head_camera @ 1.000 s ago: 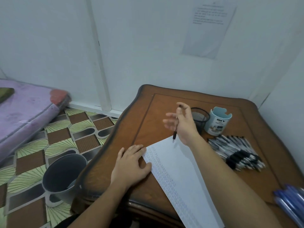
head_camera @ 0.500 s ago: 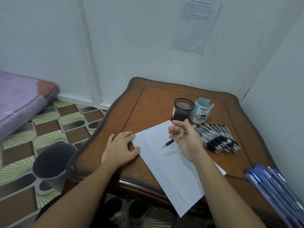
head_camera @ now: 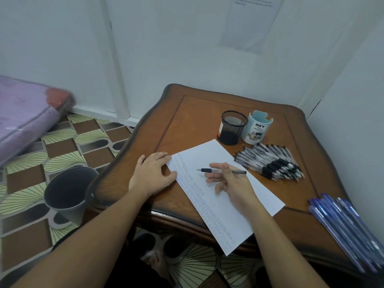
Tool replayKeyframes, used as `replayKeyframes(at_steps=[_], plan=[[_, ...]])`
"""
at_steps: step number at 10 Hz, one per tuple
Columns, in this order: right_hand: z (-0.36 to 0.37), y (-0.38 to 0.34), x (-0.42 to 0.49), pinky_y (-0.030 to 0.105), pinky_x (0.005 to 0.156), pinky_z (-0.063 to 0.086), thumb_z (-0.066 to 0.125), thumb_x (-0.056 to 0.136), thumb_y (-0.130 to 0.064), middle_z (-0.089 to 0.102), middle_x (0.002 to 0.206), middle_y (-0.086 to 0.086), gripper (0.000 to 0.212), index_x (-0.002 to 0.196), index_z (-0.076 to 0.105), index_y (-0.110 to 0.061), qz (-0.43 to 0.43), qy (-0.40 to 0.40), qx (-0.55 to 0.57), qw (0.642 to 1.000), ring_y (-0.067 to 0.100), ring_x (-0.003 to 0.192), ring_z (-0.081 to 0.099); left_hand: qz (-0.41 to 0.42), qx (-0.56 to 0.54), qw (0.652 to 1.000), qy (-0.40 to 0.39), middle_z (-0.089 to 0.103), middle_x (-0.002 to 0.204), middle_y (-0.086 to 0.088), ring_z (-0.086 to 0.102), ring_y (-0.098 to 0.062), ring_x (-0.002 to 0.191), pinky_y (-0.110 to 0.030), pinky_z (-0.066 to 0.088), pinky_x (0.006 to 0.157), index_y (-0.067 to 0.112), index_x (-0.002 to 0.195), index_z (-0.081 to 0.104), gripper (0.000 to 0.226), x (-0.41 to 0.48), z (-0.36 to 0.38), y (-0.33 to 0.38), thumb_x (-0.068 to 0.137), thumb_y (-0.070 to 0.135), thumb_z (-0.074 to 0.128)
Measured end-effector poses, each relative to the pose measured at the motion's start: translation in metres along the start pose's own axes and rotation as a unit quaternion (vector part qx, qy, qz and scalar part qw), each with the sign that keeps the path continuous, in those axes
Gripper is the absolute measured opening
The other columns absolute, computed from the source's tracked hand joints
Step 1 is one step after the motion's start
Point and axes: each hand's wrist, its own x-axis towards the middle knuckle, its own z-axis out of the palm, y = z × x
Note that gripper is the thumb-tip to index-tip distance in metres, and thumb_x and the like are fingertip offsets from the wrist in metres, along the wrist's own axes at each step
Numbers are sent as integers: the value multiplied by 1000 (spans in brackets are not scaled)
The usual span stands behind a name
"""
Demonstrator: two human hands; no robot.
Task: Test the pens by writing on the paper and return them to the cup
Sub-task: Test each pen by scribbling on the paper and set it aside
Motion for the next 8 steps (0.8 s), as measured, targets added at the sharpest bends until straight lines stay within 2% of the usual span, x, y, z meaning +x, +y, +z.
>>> replayKeyframes(at_steps=[1, 2, 3, 4, 5, 7, 8], plan=[[-3, 4, -4, 22, 55, 43, 68, 90, -15, 66, 73, 9, 10, 83, 67, -7, 10, -6, -38, 999, 21, 68, 54, 3, -2, 1000, 3, 41, 147, 16, 29, -1, 139, -38, 5, 119, 31, 137, 53, 69, 0, 1, -1, 76, 62, 41], [-6, 8, -6, 23, 62, 48, 64, 93, -4, 61, 66, 7, 8, 85, 65, -7, 10, -14, -75, 997, 20, 66, 57, 4, -2, 1000, 5, 42, 147, 15, 29, -1, 138, -38, 5, 119, 30, 136, 53, 69, 1, 2, -2, 76, 62, 42], [-3, 5, -10, 24, 81, 56, 63, 95, -6, 74, 87, 12, 14, 98, 76, -10, 12, -45, -120, 992, 20, 85, 70, 4, -3, 1000, 8, 42, 147, 16, 29, -1, 138, -38, 5, 119, 30, 136, 53, 68, 1, 2, -2, 76, 61, 42], [-3, 4, -12, 21, 68, 47, 66, 88, -3, 74, 80, 0, 19, 82, 78, -16, 4, -35, -199, 979, 9, 76, 62, 4, -2, 1000, 12, 42, 147, 16, 30, -1, 138, -39, 6, 119, 30, 136, 53, 68, 1, 2, -2, 76, 61, 42], [-1, 7, -15, 19, 55, 38, 66, 87, -5, 69, 68, 3, 18, 74, 77, -13, -2, -6, -217, 976, 8, 63, 53, 5, -6, 1000, 13, 43, 146, 16, 30, -1, 138, -39, 6, 119, 30, 136, 54, 68, 1, 3, -1, 76, 60, 43], [0, 10, -18, 17, 55, 38, 68, 86, -7, 71, 71, 8, 16, 75, 77, -13, -9, -13, -246, 969, 6, 61, 54, 3, -5, 1000, 12, 42, 146, 16, 30, -1, 138, -38, 6, 119, 30, 136, 54, 68, 0, 3, -2, 75, 60, 42], [-1, 12, -19, 22, 58, 39, 69, 84, -8, 71, 72, 9, 16, 74, 77, -16, -13, -25, -251, 968, 9, 63, 54, 3, -3, 1000, 14, 42, 147, 16, 29, -1, 138, -39, 6, 119, 30, 136, 53, 65, 1, 4, -2, 79, 60, 45]])
